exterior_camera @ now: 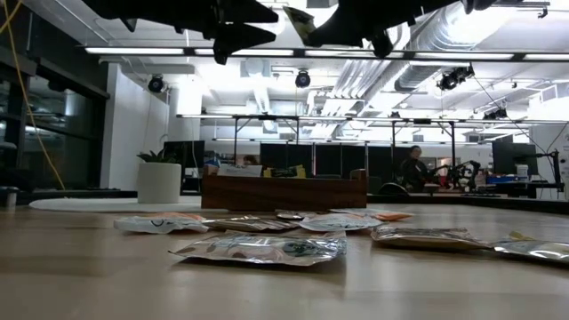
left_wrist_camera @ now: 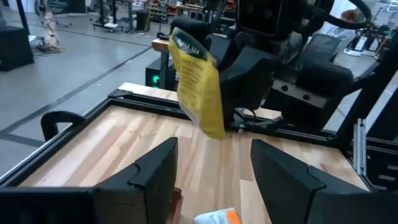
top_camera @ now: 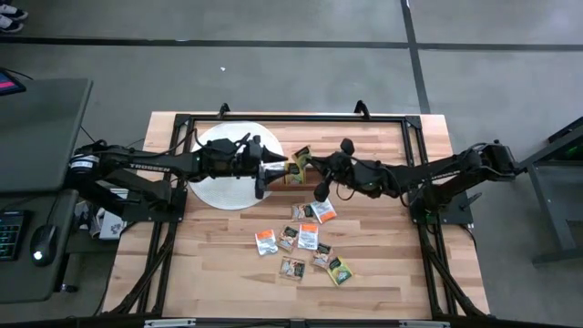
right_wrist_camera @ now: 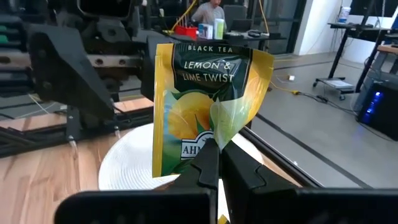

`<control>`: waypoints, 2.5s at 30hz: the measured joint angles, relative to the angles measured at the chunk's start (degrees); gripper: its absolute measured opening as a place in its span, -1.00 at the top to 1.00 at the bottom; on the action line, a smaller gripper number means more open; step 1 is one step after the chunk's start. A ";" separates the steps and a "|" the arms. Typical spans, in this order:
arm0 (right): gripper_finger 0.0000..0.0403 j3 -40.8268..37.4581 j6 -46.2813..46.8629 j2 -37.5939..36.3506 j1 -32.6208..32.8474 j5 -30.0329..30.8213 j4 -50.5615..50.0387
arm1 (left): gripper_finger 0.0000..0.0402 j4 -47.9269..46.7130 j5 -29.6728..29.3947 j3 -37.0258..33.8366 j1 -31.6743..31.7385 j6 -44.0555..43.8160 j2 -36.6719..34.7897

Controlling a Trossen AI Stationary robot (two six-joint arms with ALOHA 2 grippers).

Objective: Pick & Place Tea
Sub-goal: Put the yellow tea bag into the middle section of the wooden organizer

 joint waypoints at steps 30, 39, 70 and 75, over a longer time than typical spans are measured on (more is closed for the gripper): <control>1.00 14.99 -6.13 11.63 -0.61 -3.10 -4.36 | 0.40 1.14 -2.36 0.00 0.01 0.05 0.00; 1.00 14.97 -6.83 11.43 -0.59 -2.74 -7.21 | 0.91 -1.07 -3.29 0.00 0.01 1.11 -0.02; 0.10 29.05 -5.45 1.72 -8.80 -39.48 -46.43 | 1.00 -9.41 10.84 -0.02 0.06 6.03 -0.07; 0.10 38.45 -8.29 4.30 -12.70 -47.13 -56.97 | 1.00 -9.59 10.98 -0.04 0.03 6.06 -0.02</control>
